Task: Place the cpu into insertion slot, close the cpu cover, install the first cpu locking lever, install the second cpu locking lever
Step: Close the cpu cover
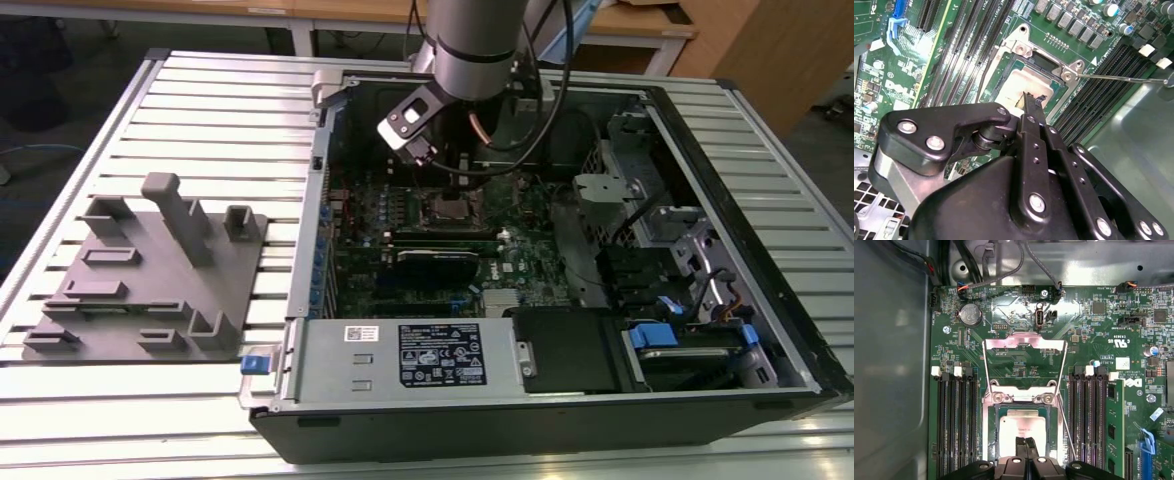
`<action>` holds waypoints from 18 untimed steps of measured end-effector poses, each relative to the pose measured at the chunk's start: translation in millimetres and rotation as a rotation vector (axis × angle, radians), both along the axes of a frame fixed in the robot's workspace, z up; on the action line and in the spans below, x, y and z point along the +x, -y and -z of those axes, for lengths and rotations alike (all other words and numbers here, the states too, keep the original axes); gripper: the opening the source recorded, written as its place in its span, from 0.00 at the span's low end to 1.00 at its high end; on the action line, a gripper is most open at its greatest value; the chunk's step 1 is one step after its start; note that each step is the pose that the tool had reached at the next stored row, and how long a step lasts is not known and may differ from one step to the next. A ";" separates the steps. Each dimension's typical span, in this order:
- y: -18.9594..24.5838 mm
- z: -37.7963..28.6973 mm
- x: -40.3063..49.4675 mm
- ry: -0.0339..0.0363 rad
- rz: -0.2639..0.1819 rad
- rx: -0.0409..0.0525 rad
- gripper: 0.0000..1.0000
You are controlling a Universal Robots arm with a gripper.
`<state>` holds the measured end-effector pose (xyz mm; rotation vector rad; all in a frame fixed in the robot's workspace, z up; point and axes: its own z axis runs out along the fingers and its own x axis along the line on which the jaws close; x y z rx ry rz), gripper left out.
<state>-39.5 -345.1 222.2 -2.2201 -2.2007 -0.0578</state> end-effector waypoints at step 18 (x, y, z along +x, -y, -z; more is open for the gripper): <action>-0.1 -13.8 0.0 0.0002 0.000 0.0004 0.11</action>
